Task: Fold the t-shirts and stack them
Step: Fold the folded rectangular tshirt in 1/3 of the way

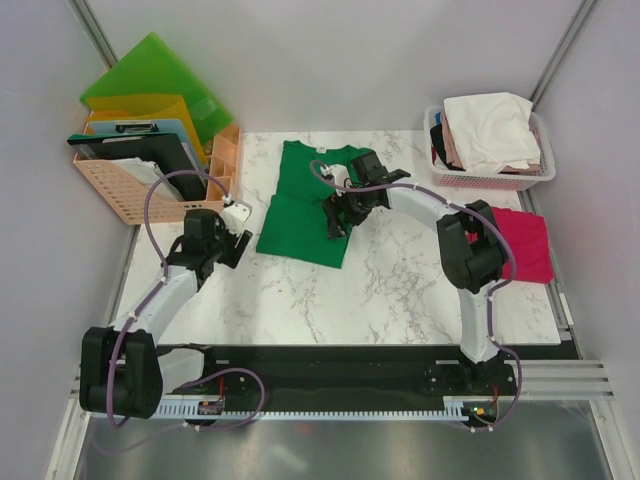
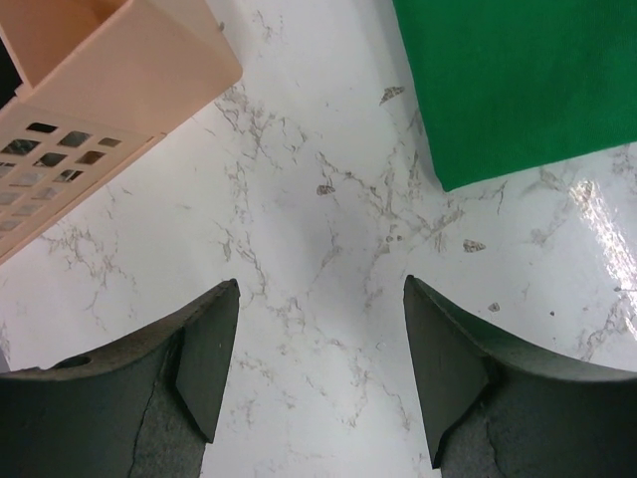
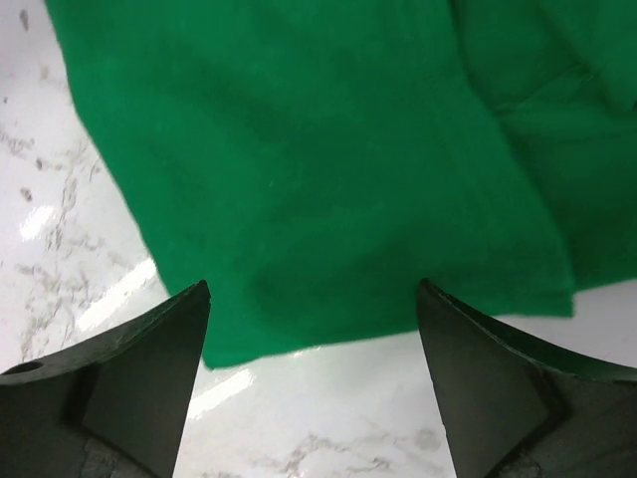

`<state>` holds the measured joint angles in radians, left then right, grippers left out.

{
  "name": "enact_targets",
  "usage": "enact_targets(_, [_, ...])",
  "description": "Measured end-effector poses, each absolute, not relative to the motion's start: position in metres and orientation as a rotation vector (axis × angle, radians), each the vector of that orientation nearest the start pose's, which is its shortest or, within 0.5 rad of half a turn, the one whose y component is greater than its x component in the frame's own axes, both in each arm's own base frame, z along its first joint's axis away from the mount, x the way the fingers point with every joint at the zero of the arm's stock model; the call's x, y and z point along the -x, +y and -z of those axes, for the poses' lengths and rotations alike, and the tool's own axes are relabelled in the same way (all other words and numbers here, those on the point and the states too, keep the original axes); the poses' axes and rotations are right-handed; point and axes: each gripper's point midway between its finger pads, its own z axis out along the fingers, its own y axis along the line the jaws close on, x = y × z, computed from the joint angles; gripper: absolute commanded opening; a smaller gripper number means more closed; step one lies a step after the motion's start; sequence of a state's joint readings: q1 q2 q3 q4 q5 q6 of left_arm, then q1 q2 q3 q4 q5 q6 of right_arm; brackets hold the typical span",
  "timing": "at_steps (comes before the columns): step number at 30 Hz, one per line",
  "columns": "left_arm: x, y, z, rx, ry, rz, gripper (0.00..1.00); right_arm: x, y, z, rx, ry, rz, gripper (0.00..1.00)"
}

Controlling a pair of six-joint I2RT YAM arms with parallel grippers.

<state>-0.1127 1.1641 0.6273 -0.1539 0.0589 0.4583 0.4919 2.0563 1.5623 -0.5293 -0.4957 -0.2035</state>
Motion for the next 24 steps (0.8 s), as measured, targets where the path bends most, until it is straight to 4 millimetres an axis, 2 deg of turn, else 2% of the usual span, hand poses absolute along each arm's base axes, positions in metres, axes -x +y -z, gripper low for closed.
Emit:
enact_targets(4, [-0.319, -0.029, -0.085, -0.675, 2.183, -0.109, 0.74, -0.410, 0.301, -0.059, 1.015, 2.343, -0.749, 0.93])
enact_targets(6, [-0.317, -0.028, -0.083, -0.676, 2.187, -0.108, 0.74, -0.417, 0.305, -0.050, 1.007, 2.349, -0.752, 0.92])
enact_targets(8, [-0.317, -0.028, -0.084, -0.676, 2.184, -0.109, 0.74, -0.415, 0.304, -0.037, 1.005, 2.378, -0.759, 0.93])
enact_targets(14, [-0.317, -0.029, -0.086, -0.674, 2.177, -0.110, 0.74, -0.416, 0.306, -0.035, 1.010, 2.364, -0.767, 0.92])
enact_targets(19, [-0.317, -0.029, -0.085, -0.676, 2.179, -0.105, 0.74, -0.414, 0.304, -0.036, 1.043, 2.335, -0.745, 0.93])
enact_targets(21, [-0.317, -0.030, -0.084, -0.680, 2.182, -0.098, 0.74, -0.411, 0.302, -0.036, 1.059, 2.332, -0.719, 0.97])
enact_targets(24, [-0.317, -0.031, -0.081, -0.685, 2.188, -0.087, 0.74, -0.403, 0.295, -0.044, 1.087, 2.340, -0.667, 0.98])
